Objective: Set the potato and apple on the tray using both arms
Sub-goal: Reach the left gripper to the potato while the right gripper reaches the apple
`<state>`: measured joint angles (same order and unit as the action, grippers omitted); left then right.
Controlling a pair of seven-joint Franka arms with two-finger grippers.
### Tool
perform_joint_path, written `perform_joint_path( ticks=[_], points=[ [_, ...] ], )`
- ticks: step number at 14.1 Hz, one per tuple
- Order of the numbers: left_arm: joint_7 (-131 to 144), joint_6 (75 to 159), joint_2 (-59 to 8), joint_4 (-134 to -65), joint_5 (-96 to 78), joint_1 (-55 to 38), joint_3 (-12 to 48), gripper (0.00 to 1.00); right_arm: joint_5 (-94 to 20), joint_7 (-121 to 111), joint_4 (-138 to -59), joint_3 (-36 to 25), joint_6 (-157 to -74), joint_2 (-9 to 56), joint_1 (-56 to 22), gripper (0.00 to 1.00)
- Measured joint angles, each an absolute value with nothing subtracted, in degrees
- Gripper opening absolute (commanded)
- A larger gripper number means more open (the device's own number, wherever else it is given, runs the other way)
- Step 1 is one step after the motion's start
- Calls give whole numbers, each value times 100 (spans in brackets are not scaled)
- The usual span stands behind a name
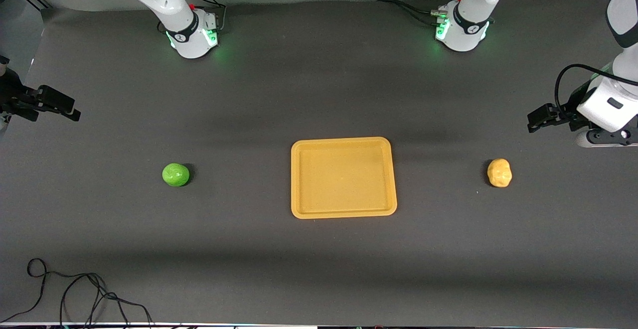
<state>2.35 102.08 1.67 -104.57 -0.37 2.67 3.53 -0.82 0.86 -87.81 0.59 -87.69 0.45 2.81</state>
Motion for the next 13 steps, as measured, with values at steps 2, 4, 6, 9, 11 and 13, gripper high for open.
perform_joint_path(
  ticks=[2, 4, 6, 9, 11, 13],
  points=[
    [236, 10208, 166, -10458, -37, 267, 352, 100, -82, 82, -8787, 59, -8768, 47, 280, 100],
    [236, 10222, 147, -10475, -36, 267, 349, 100, -82, 80, -8799, 59, -8767, 50, 280, 100],
    [243, 10311, 89, -10521, -33, 275, 332, 100, -82, 79, -8813, 60, -8766, 52, 279, 100],
    [244, 10845, -114, -10711, -30, 301, 307, 100, -82, 79, -8839, 64, -8763, 60, 257, 100],
    [246, 11439, -310, -11005, -27, 311, 304, 100, -82, 79, -8851, 66, -8762, 93, 200, 100],
    [248, 12030, -511, -11328, 13, 359, 290, 100, -48, 79, -8862, 70, -8771, 163, 35, 100]
  ],
)
